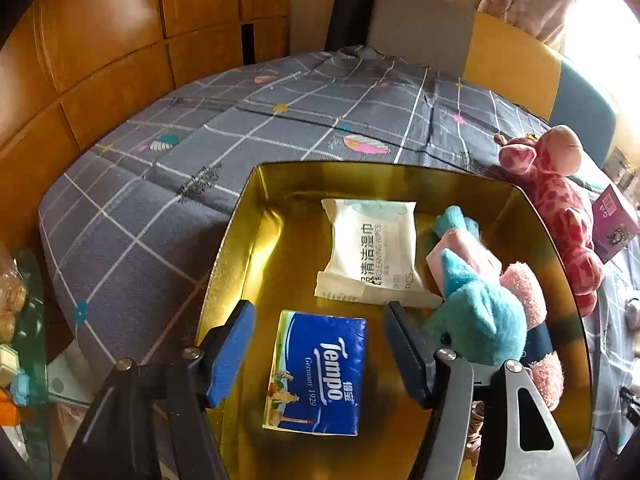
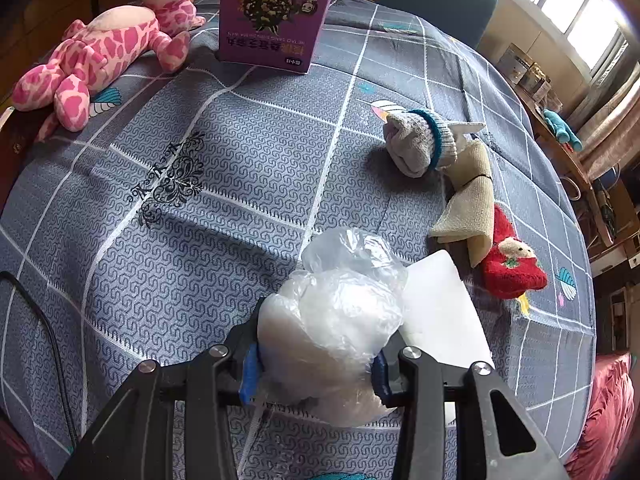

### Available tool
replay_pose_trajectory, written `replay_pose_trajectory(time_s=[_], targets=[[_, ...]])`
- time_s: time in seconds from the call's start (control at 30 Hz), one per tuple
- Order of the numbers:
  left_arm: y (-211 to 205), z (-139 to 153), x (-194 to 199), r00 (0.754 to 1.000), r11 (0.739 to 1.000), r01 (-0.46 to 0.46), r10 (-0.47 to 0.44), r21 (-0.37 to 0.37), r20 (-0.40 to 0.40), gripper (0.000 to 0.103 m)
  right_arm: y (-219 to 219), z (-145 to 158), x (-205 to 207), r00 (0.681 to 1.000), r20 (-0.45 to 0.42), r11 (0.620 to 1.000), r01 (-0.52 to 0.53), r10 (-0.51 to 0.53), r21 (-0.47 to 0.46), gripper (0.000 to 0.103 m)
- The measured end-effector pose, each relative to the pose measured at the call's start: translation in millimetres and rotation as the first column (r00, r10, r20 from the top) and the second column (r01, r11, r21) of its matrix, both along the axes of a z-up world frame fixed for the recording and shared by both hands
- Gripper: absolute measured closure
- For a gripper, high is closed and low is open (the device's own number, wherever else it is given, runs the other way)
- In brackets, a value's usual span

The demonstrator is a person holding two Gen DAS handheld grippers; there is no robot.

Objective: Organize soft objects
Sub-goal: 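Carry the Tempo pack into the gold tray and open the left gripper, then carry the plastic bag into the gold tray and open the right gripper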

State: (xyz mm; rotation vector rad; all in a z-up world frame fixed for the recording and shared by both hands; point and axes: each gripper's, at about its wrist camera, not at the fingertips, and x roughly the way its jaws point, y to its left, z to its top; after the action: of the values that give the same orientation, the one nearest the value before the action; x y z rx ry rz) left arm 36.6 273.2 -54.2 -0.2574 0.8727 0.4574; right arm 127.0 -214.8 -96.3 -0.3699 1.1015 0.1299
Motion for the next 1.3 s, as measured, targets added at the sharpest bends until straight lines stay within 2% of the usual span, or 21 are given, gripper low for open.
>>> replay_pose_trajectory(time_s=[0.17, 0.47, 0.57, 0.67, 0.8, 0.9, 1.03, 1.13, 1.3], targets=[[-7.3, 13.9, -13.3, 0.999, 0.999, -0.005, 0.004, 0.045, 0.041, 0.035, -0.8, -0.4, 0.4, 1.0, 0.0, 1.0, 0.003, -0.003, -0.002, 0.061], [-30.1, 45.0, -38.3, 0.99, 0.995, 0.049, -0.06, 0.091, 0.128, 0.029, 5.8, 3.9, -1.2, 1.0, 0.003, 1.0, 0.024, -0.024, -0.01, 0.064], [-35.7, 53.3, -44.0, 0.986, 0.993, 0.059, -0.074, 0.101, 0.148, 0.029, 14.4, 13.6, -5.5, 0.999, 0.032, 1.0, 0.019, -0.018, -0.008, 0.064], [-38.2, 59.3, -47.6, 0.983, 0.993, 0.062, -0.078, 0.1, 0.165, 0.028, 31.1, 33.9, -11.6, 0.997, 0.071, 0.999, -0.014, 0.011, 0.045, 0.064], [-38.7, 64.0, -51.5, 0.981, 0.993, 0.053, -0.072, 0.103, 0.181, 0.027, 72.9, 61.6, -25.3, 0.985, 0.108, 0.981, -0.146, 0.132, 0.125, 0.064], [-38.5, 66.3, -55.2, 0.98, 0.993, 0.051, -0.071, 0.108, 0.186, 0.026, 116.4, 77.2, -38.6, 0.96, 0.121, 0.944, -0.272, 0.253, 0.188, 0.064], [-36.6, 67.2, -60.1, 0.98, 0.992, 0.041, -0.064, 0.118, 0.19, 0.025, 178.8, 89.4, -57.3, 0.904, 0.118, 0.857, -0.428, 0.412, 0.287, 0.064], [-33.9, 68.8, -65.4, 0.979, 0.992, 0.029, -0.053, 0.123, 0.195, 0.025, 225.3, 93.7, -68.7, 0.857, 0.111, 0.783, -0.506, 0.503, 0.361, 0.064], [-22.9, 73.0, -76.3, 0.977, 0.989, -0.019, -0.012, 0.144, 0.212, 0.024, 292.7, 84.7, -74.5, 0.798, 0.085, 0.713, -0.576, 0.597, 0.4, 0.064]])
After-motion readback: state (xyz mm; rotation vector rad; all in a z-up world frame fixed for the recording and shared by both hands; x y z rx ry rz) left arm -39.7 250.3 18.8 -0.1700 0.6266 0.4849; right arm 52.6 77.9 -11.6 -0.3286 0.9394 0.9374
